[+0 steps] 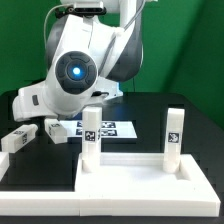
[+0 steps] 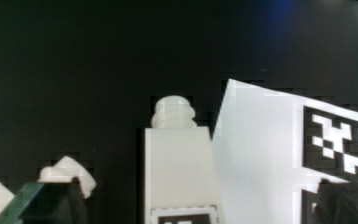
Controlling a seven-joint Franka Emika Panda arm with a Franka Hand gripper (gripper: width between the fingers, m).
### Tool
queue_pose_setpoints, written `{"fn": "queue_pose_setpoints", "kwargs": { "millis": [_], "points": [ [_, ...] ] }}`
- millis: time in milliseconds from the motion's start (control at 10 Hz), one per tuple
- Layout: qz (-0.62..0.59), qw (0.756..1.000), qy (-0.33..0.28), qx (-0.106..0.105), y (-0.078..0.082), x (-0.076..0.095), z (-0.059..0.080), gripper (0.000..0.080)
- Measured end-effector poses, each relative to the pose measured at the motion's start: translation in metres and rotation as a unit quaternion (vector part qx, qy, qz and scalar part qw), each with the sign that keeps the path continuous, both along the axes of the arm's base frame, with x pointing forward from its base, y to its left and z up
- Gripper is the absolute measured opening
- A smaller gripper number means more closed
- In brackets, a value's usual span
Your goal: Assemble desk
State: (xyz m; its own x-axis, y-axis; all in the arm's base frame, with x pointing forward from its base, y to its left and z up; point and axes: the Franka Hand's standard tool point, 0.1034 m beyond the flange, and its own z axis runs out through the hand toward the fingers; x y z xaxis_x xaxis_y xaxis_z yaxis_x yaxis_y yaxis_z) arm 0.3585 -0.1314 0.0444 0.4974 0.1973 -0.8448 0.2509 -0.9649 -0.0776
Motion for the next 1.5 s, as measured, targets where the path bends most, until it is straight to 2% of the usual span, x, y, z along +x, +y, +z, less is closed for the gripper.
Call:
{"fn": "queue_pose_setpoints", "kwargs": {
  "millis": [100,500,700,800,1100,1400,1500],
  "points": [
    [0.000,1.000,0.002,-0.004,-0.003,0.003,-0.005,0.0649],
    [0.001,1.000,0.001,-0.004,-0.003,0.003,-0.005,0.0649],
    [0.026,0.998,-0.053,0.023,-0.001,0.017,0.000,0.0649],
    [0.024,0.998,-0.056,0.024,-0.002,0.015,0.001,0.0649],
    [0.022,0.999,-0.042,0.022,-0.003,0.006,-0.008,0.0649],
    [0.023,0.999,-0.041,0.022,-0.003,0.006,-0.009,0.0649],
    [0.021,0.999,-0.036,0.018,-0.004,0.003,-0.014,0.0649]
  ]
}}
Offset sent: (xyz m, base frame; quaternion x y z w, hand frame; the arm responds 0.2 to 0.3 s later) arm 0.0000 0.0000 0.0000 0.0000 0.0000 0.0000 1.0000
